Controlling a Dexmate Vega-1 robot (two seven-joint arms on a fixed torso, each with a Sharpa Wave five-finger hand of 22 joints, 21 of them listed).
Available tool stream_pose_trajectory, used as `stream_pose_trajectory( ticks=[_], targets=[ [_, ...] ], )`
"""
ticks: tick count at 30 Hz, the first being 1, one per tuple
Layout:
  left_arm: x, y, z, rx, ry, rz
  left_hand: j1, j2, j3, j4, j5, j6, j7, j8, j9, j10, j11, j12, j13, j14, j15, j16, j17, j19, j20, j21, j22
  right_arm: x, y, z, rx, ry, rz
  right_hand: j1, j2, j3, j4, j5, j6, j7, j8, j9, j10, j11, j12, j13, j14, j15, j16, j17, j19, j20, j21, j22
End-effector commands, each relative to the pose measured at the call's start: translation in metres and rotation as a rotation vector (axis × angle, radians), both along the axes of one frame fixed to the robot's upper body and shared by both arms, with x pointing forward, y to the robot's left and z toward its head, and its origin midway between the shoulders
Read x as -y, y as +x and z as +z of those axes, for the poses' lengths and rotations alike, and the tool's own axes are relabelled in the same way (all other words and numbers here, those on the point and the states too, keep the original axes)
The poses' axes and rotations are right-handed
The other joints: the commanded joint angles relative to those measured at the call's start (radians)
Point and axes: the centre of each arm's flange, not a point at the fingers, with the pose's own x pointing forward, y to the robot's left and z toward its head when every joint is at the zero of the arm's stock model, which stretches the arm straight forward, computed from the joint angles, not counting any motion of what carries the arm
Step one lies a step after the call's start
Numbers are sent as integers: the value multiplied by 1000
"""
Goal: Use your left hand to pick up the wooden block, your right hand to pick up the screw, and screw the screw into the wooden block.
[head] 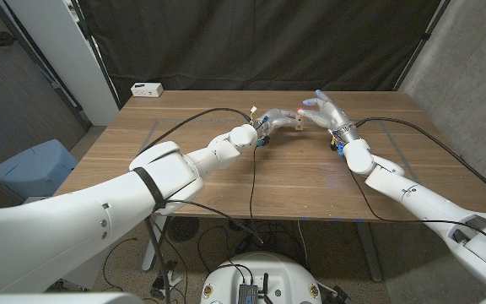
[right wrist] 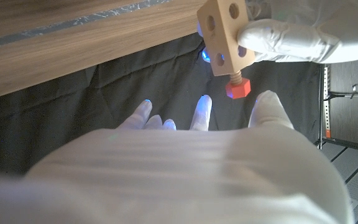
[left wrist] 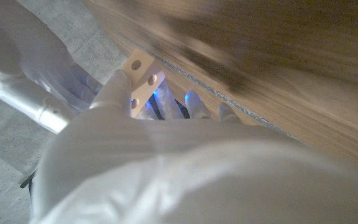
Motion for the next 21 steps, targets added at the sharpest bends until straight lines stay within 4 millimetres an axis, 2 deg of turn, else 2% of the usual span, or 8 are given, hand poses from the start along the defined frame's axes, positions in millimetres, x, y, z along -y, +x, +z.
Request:
stream_pose_trajectory(
  ticks=[1, 9, 21],
  targets=[
    [-3, 0, -1, 8, 5, 3, 9, 2, 6, 0, 7, 12, -1, 6, 2, 0, 2, 7, 5, 2, -49, 1, 0, 0, 8, 3, 4, 0, -12, 18, -63, -101, 1, 1, 6, 4, -9, 3, -10, 1, -9, 2, -13, 5, -2, 2, -22, 3, -9, -1, -13, -7, 0, 1],
    [-3, 0, 1, 19, 15, 10, 8, 3, 6, 1, 7, 10, -1, 5, 2, -1, 3, 6, 5, 2, -49, 1, 0, 0, 9, 3, 4, -1, -18, 30, -94, -187, -17, 0, 9, 7, -14, 2, -41, 7, -29, 3, -55, 13, -7, 2, -54, 13, -16, -4, -49, -6, -9, 1],
    [-3, -1, 3, 50, 42, 12, 9, 2, 6, 0, 7, 13, -1, 6, 2, 1, 3, 7, 5, 3, -49, 1, 0, 0, 1, 3, 4, -1, -29, 48, -134, -266, -40, 1, 13, 11, -19, 1, -54, 18, -39, 4, -85, 17, -7, 2, -64, 19, -14, -6, -65, 1, -8, 1]
  ],
)
